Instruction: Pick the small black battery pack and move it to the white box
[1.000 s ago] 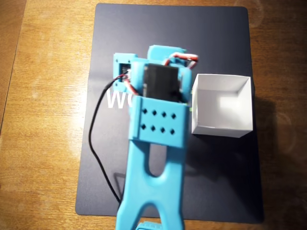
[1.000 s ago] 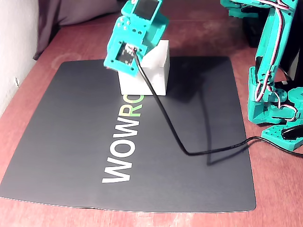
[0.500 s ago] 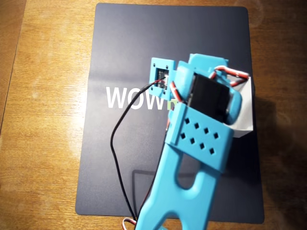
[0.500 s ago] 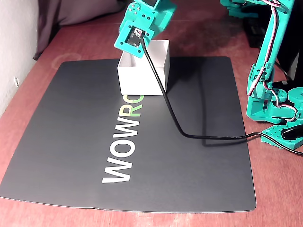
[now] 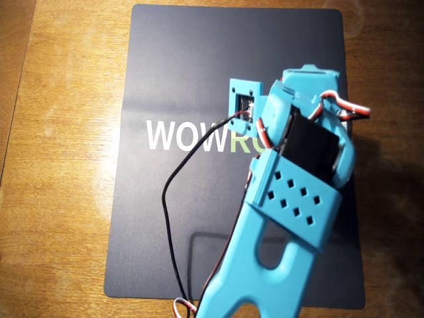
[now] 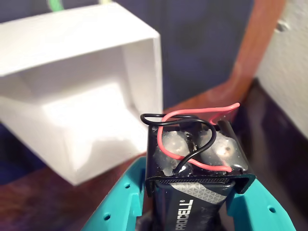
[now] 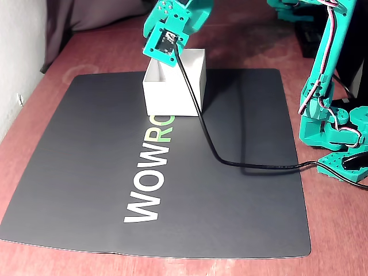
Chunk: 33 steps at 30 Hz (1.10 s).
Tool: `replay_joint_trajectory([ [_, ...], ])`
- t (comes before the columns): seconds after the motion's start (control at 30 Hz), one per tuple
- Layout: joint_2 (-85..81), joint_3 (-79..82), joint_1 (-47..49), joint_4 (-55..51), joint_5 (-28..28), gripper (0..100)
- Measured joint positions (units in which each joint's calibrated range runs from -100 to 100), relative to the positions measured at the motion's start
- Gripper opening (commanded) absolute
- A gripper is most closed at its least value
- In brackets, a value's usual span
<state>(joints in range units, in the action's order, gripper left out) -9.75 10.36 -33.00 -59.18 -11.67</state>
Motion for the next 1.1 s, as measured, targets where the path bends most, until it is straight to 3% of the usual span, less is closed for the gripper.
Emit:
replay_joint_trajectory([
  [1.1, 0.00, 12.64, -4.20, 8.29, -2.26, 6],
])
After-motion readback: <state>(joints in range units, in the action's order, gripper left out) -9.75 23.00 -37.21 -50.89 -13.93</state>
